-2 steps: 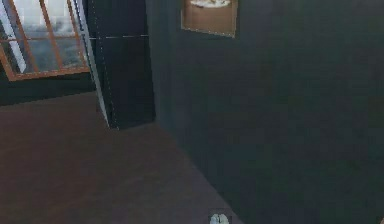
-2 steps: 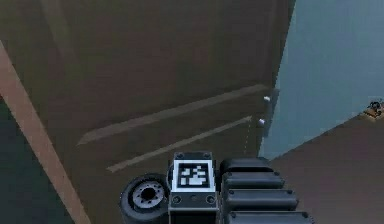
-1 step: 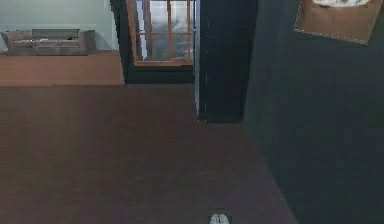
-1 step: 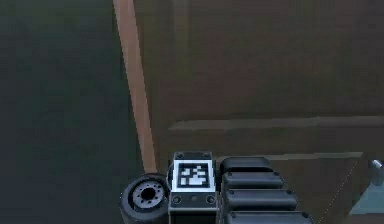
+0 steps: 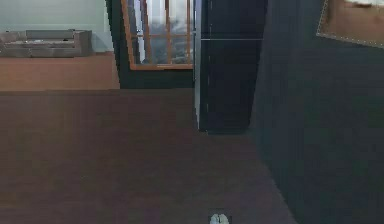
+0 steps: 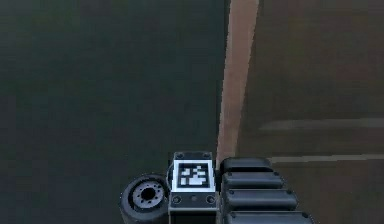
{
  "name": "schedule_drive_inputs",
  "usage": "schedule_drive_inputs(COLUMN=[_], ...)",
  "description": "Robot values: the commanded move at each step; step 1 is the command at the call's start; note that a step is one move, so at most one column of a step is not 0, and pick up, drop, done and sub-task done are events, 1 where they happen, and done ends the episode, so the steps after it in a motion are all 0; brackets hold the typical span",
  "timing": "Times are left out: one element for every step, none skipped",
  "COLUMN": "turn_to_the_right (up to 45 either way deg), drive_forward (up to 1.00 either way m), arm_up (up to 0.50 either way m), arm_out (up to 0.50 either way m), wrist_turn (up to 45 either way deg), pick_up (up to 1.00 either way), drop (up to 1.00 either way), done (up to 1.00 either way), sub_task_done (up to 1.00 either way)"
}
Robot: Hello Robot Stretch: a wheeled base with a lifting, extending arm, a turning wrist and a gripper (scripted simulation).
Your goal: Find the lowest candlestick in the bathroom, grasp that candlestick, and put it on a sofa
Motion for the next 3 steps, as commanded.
schedule_drive_inputs(turn_to_the_right=[-15.0, 0.0, 9.0], drive_forward=[0.0, 0.05, 0.0], arm_up=[0.0, 0.0, 0.0], arm_out=[0.0, 0.0, 0.0], wrist_turn=[0.0, 0.0, 0.0], pick_up=[0.0, 0.0, 0.0], drop=[0.0, 0.0, 0.0], done=[0.0, 0.0, 0.0], sub_task_done=[0.0, 0.0, 0.0])
